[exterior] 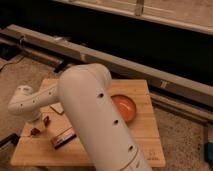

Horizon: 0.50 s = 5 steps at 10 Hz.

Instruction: Place the pepper in the ceramic bowl

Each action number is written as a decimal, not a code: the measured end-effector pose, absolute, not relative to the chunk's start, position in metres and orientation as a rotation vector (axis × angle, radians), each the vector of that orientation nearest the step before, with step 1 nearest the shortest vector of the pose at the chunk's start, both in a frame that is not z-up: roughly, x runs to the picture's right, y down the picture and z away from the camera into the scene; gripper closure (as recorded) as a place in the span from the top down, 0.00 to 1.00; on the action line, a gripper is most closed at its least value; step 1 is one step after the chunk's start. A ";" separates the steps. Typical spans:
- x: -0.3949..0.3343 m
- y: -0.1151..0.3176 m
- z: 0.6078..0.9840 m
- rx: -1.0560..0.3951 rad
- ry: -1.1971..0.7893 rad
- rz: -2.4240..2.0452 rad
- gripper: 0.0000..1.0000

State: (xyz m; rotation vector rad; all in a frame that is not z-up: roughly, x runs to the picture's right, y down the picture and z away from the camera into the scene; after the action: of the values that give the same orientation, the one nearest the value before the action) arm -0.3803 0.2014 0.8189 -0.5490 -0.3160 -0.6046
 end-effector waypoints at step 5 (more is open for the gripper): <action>-0.380 0.216 0.824 -0.597 -0.290 -0.648 0.32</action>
State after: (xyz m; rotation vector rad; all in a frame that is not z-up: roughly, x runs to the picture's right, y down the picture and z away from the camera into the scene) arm -0.3805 0.2164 0.8237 -0.5967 -0.2902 -0.6478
